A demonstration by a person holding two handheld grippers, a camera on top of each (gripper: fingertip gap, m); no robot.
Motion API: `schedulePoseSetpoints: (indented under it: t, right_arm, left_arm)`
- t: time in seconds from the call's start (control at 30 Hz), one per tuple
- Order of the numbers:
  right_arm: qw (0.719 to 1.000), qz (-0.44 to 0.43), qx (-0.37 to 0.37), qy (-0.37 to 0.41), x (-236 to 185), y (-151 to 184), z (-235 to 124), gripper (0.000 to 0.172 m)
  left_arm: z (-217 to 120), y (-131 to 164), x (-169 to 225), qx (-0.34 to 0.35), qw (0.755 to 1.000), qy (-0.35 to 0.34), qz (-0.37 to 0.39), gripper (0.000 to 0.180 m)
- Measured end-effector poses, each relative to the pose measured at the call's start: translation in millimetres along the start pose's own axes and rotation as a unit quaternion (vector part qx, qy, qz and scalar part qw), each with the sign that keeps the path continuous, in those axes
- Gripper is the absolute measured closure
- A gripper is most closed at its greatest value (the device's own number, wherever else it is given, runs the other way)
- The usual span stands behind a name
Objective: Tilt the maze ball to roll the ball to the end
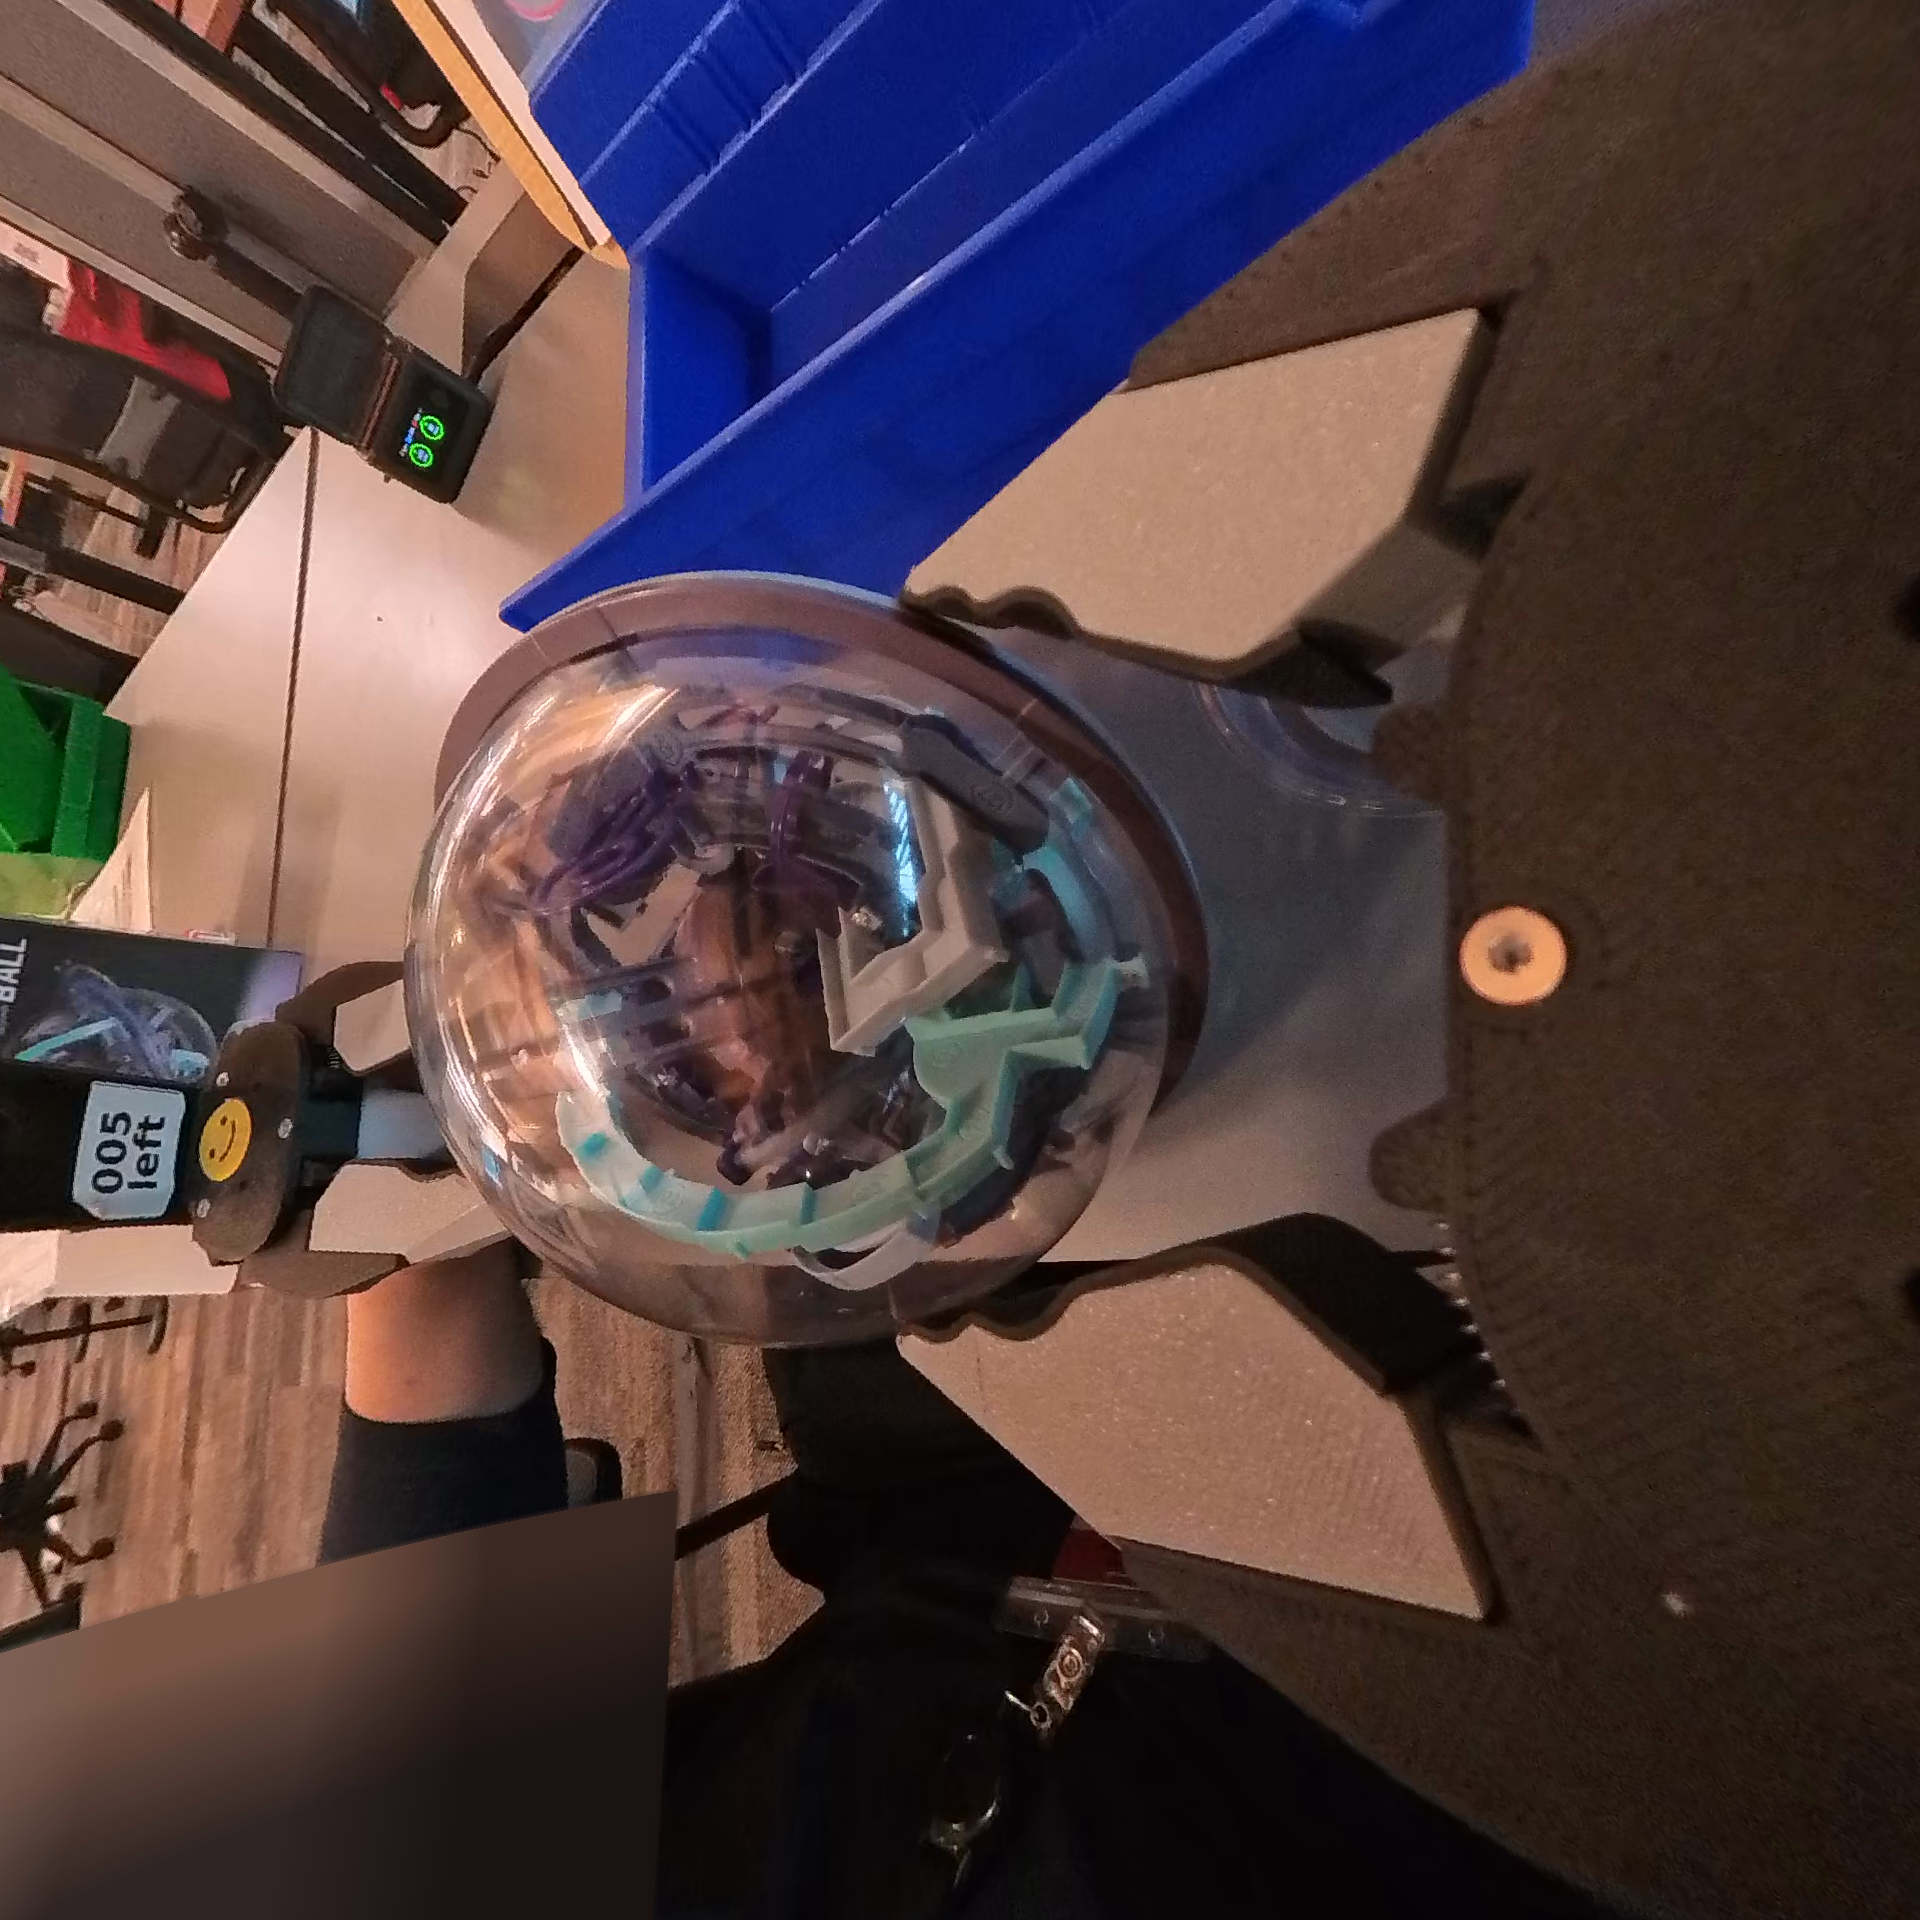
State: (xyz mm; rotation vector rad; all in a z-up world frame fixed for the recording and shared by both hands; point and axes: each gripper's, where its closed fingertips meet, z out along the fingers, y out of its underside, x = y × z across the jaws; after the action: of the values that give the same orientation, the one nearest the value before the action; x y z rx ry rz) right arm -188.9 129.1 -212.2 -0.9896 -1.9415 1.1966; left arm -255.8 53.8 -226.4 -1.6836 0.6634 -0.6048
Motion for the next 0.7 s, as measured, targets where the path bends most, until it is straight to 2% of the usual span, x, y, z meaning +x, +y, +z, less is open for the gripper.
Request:
schedulePoseSetpoints:
  t: [0.03,0.13,0.3,0.43,0.57,0.7]
  right_arm:
    - [1.000,0.000,0.000,0.000,0,0,0,0.048]
    - [1.000,-0.006,0.000,-0.001,-1,0,0,0.048]
    - [0.997,-0.082,0.011,0.000,-11,-3,-1,0.047]
    - [0.994,-0.111,-0.001,0.013,-13,-4,-1,0.047]
    - [0.993,-0.115,0.002,0.011,-15,-5,-1,0.047]
    - [0.994,-0.109,0.008,0.008,-13,-4,-2,0.047]
  left_arm:
    - [0,0,0,0.000,1.000,0.000,0.000,0.132]
    - [0,0,0,0.000,1.000,-0.001,-0.001,0.133]
    - [3,4,-2,-0.015,1.000,-0.008,0.001,0.129]
    - [2,3,-2,-0.010,1.000,-0.006,0.000,0.134]
    - [-3,-4,-2,0.015,1.000,-0.005,0.006,0.156]
    - [-2,-3,-1,0.013,1.000,-0.003,0.008,0.159]
